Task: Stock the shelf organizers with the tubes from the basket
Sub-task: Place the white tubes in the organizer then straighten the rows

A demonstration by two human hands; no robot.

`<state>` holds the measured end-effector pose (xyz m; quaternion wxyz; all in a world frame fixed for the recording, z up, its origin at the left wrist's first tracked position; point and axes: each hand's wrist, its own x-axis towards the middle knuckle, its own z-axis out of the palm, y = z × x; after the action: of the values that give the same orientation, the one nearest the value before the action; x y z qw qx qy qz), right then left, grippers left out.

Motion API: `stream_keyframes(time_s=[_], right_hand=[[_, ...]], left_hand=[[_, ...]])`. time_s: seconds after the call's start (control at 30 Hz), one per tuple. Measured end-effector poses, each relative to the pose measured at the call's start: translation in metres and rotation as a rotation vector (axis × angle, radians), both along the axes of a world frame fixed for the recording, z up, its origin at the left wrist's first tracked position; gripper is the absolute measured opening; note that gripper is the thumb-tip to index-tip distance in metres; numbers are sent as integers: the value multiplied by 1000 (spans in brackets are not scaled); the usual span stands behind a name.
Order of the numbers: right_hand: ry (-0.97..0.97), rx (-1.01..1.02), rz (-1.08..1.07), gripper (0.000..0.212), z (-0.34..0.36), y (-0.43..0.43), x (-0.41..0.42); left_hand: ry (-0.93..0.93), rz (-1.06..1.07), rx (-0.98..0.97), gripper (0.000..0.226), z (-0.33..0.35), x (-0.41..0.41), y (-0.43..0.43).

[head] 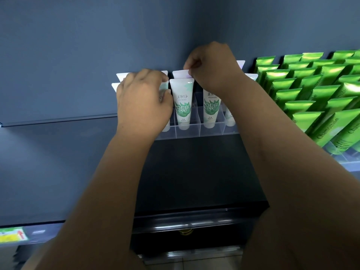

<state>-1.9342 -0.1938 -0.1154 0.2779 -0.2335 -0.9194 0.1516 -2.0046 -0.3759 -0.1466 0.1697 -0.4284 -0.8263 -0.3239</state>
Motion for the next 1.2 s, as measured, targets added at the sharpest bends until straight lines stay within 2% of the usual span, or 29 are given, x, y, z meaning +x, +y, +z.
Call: stream_keyframes(time_s=[1.2], right_hand=[[13, 1, 28, 24, 8, -8, 10]], left_hand=[[10, -8, 5, 35, -1, -1, 0]])
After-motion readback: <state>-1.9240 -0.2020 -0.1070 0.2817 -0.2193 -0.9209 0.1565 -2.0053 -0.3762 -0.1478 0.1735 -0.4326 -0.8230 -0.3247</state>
